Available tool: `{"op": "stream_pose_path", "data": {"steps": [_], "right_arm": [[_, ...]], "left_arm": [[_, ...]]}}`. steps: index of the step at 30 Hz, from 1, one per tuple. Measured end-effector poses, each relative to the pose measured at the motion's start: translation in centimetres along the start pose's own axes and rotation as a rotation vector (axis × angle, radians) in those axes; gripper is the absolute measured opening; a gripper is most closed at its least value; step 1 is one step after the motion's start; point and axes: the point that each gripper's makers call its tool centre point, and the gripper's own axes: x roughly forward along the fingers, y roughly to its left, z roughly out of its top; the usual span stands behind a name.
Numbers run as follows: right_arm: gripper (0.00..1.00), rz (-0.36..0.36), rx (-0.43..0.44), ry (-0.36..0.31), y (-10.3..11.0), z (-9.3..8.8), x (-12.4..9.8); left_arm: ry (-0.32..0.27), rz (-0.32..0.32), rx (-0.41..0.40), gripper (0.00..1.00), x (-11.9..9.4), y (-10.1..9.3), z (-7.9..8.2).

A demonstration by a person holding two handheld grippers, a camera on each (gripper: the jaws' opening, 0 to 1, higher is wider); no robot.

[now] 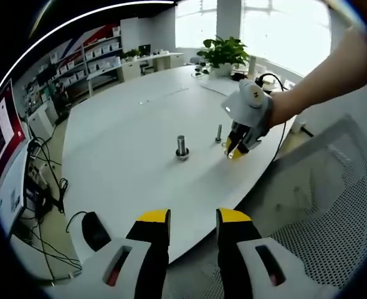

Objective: Place the washer onto the threaded stud by aligning its center hole with the stud, sliding it down to the base, and recovering from edge contact or off-axis alignment until the washer reaches the visible bottom stop.

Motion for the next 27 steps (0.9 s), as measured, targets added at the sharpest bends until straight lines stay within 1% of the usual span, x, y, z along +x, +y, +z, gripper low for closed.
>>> {"op": "stream_pose_path", "data": {"steps": [5, 10, 15, 20, 27], "right_arm": [[0.14, -0.021, 0.039, -0.026, -1.3, -0.2, -1.1], [0.14, -0.048, 0.031, -0.030, -2.8, -0.3, -2.2], [0.14, -0.076, 0.056, -0.059, -4.6, 0.1, -3.5], [0.14, -0.092, 0.080, -0.078, -5.3, 0.1, -4.2], [0.14, -0.112, 0.077, -0.089, -6.1, 0.2, -5.0]], "left_arm": [[0.000, -0.001, -0.001, 0.27, 0.0, 0.0, 0.0], [0.003, -0.002, -0.002, 0.27, 0.0, 0.0, 0.0], [0.000, -0.002, -0.006, 0.27, 0.0, 0.0, 0.0], [-0.001, -0.002, -0.007, 0.27, -0.1, 0.0, 0.0], [-0.001, -0.001, -0.007, 0.27, 0.0, 0.1, 0.0]]}}
